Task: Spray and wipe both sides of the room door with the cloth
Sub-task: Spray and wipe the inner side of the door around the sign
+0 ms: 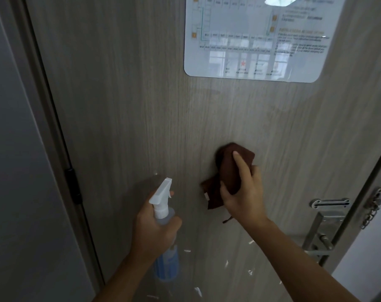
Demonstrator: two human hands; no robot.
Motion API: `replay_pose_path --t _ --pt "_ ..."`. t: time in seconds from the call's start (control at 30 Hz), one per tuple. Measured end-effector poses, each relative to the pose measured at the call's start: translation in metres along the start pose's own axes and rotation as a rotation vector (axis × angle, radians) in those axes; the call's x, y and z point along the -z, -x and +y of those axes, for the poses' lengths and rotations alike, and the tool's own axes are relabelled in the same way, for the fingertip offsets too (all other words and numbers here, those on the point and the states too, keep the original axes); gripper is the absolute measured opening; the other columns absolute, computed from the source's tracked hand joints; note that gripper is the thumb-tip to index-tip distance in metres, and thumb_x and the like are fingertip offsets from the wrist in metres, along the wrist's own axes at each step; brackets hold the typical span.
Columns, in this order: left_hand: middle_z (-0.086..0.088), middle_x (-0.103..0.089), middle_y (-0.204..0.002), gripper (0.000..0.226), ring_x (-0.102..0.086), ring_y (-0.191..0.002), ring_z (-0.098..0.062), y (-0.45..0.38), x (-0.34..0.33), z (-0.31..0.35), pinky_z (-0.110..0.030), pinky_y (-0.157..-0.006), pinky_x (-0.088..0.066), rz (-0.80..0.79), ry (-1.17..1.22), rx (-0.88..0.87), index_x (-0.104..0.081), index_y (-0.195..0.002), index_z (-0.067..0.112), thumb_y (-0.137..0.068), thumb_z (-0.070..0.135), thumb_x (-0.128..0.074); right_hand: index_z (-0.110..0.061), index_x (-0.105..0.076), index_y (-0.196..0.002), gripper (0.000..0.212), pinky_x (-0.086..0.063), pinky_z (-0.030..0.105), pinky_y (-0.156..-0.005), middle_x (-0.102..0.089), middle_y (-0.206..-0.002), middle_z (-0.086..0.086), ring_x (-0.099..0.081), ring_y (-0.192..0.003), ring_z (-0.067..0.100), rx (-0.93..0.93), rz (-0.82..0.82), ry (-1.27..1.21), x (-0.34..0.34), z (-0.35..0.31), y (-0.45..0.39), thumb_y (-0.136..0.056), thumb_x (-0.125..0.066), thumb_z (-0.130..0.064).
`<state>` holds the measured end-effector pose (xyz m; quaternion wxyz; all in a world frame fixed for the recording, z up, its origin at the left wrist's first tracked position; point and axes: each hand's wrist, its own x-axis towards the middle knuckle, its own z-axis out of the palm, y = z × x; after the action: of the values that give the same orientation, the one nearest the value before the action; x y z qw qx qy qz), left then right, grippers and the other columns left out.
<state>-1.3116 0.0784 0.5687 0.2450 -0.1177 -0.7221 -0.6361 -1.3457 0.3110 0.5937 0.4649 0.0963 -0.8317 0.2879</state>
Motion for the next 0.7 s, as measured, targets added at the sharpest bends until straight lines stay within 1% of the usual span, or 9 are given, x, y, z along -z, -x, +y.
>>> replay_pose_path --t 0.07,0.1,0.2,0.27,0.37,0.43,0.5,0.63,0.7 --pt "-0.001 -0.066 -0.073 0.044 -0.063 -0.058 -0.006 0.0 -0.002 0.0 -0.014 -0.053 -0.049 -0.006 -0.01 0.003 -0.064 -0.09 0.029 -0.073 -0.009 -0.078 -0.016 -0.035 -0.156 0.095 -0.041 0.011 -0.085 -0.048 -0.126 0.012 -0.04 -0.101 0.002 -0.076 0.035 -0.035 -0.002 -0.004 -0.005 -0.077 -0.087 -0.01" --pt "0.001 -0.066 -0.07 0.049 -0.063 -0.057 -0.005 0.0 -0.002 0.0 -0.013 -0.052 -0.049 -0.011 -0.009 0.013 -0.064 -0.089 0.028 -0.074 -0.017 -0.077 -0.015 -0.033 -0.156 0.098 -0.045 0.015 -0.084 -0.048 -0.126 0.012 -0.042 -0.101 0.005 -0.096 0.033 -0.027 -0.004 -0.007 -0.009 -0.075 -0.088 -0.01" --pt "0.008 -0.066 -0.068 0.049 -0.061 -0.056 -0.006 0.0 -0.003 0.001 -0.014 -0.052 -0.048 -0.024 -0.014 0.015 -0.064 -0.087 0.027 -0.073 -0.018 -0.076 -0.013 -0.035 -0.152 0.1 -0.05 0.042 -0.075 -0.051 -0.111 0.016 -0.05 -0.092 0.028 0.03 0.02 0.237 -0.015 -0.016 -0.016 -0.068 -0.088 -0.021" --pt "0.007 -0.066 -0.069 0.046 -0.061 -0.056 -0.005 -0.001 -0.004 0.002 -0.015 -0.053 -0.049 -0.011 -0.014 0.0 -0.063 -0.087 0.028 -0.072 -0.013 -0.077 -0.013 -0.044 -0.151 0.092 -0.044 0.045 -0.076 -0.052 -0.107 0.02 -0.049 -0.091 0.035 0.095 0.071 0.431 -0.024 -0.018 -0.018 -0.071 -0.083 -0.037" --pt "0.002 -0.067 -0.072 0.053 -0.061 -0.057 -0.004 0.0 -0.003 0.004 -0.012 -0.053 -0.048 0.002 -0.012 -0.016 -0.063 -0.086 0.028 -0.071 -0.021 -0.075 -0.016 -0.051 -0.149 0.071 -0.044 0.047 -0.078 -0.053 -0.116 0.027 -0.049 -0.097 0.039 0.079 0.143 0.446 -0.032 -0.024 -0.02 -0.088 -0.063 -0.049" --pt "0.007 -0.067 -0.069 0.053 -0.06 -0.056 -0.003 0.001 -0.003 0.005 -0.011 -0.052 -0.047 -0.003 -0.016 -0.011 -0.063 -0.085 0.028 -0.071 -0.022 -0.074 -0.015 -0.043 -0.151 0.062 -0.051 0.048 -0.07 -0.054 -0.111 0.025 -0.052 -0.091 0.038 0.081 0.101 0.364 -0.037 -0.028 -0.019 -0.096 -0.052 -0.042" --pt "0.007 -0.064 -0.063 0.051 -0.06 -0.054 -0.004 0.002 -0.002 0.004 -0.012 -0.051 -0.046 -0.005 -0.007 0.004 -0.063 -0.084 0.026 -0.072 -0.022 -0.075 -0.015 -0.036 -0.15 0.056 -0.056 0.046 -0.062 -0.053 -0.108 0.022 -0.055 -0.087 0.036 0.101 0.09 0.236 -0.036 -0.03 -0.019 -0.099 -0.054 -0.029" --pt "-0.005 -0.059 -0.06 0.043 -0.06 -0.055 -0.006 0.001 0.005 0.0 -0.013 -0.051 -0.047 0.024 -0.002 -0.004 -0.063 -0.083 0.025 -0.074 -0.015 -0.077 -0.013 -0.037 -0.148 0.066 -0.055 0.044 -0.08 -0.057 -0.117 0.022 -0.059 -0.1 0.035 0.042 0.195 0.092 -0.022 -0.018 -0.03 -0.093 -0.073 -0.016" --pt "-0.009 -0.063 -0.072 0.043 -0.062 -0.058 -0.011 -0.001 0.009 -0.004 -0.017 -0.051 -0.051 0.023 -0.001 0.001 -0.063 -0.086 0.026 -0.075 -0.013 -0.078 -0.011 -0.041 -0.144 0.056 -0.057 0.045 -0.074 -0.058 -0.112 0.022 -0.06 -0.094 0.036 0.035 0.219 0.149 -0.028 -0.013 -0.028 -0.096 -0.069 -0.02"
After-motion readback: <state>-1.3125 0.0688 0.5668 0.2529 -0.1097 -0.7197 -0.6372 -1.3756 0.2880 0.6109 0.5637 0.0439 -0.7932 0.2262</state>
